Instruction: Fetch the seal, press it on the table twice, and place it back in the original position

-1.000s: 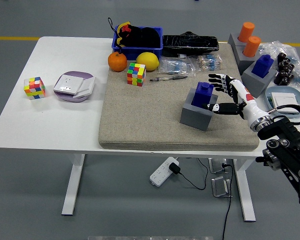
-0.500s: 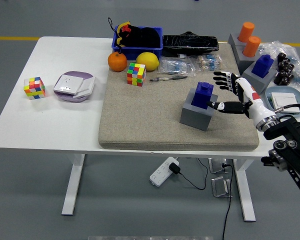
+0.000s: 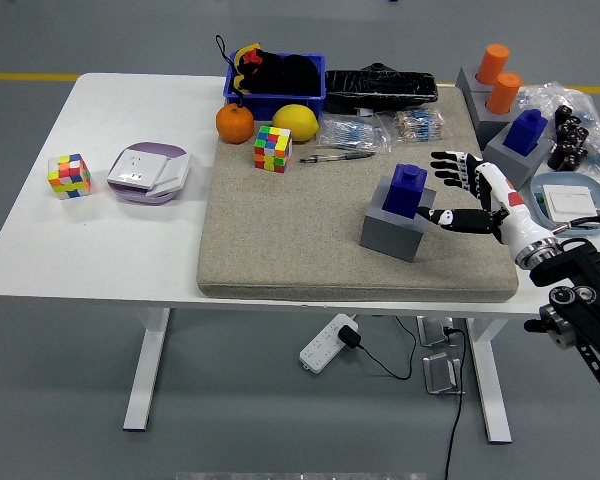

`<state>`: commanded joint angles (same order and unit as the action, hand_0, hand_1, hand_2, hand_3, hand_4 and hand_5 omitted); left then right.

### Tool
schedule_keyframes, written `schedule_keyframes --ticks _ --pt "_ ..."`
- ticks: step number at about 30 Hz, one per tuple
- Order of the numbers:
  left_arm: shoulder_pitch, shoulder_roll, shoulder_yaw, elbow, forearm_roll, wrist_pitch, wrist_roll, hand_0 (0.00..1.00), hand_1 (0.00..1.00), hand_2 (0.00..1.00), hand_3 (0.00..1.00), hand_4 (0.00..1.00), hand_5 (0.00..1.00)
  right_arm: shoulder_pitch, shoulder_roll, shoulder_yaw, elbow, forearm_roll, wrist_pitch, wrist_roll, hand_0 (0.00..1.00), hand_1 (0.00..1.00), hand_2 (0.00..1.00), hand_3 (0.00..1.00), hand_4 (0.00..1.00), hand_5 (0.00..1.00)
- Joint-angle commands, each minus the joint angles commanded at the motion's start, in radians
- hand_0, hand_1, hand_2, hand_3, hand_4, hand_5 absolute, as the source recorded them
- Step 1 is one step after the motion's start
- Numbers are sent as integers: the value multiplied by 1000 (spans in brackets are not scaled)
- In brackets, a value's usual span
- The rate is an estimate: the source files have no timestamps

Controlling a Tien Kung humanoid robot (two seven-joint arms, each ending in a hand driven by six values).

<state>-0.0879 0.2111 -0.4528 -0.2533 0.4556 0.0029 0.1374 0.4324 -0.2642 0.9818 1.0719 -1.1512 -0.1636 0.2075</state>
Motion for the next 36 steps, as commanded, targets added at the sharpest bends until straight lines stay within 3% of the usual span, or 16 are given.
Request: schedule_keyframes --ticks 14,36 --pt "-9 -3 -9 0 -1 1 -1 720 696 687 730 637 228 10 -7 23 -1 -5 -4 -2 799 755 757 779 937 2" --pt "-14 -7 0 -1 -2 -1 -1 720 695 687 729 637 228 56 20 -52 -55 24 -34 22 778 743 750 772 919 2"
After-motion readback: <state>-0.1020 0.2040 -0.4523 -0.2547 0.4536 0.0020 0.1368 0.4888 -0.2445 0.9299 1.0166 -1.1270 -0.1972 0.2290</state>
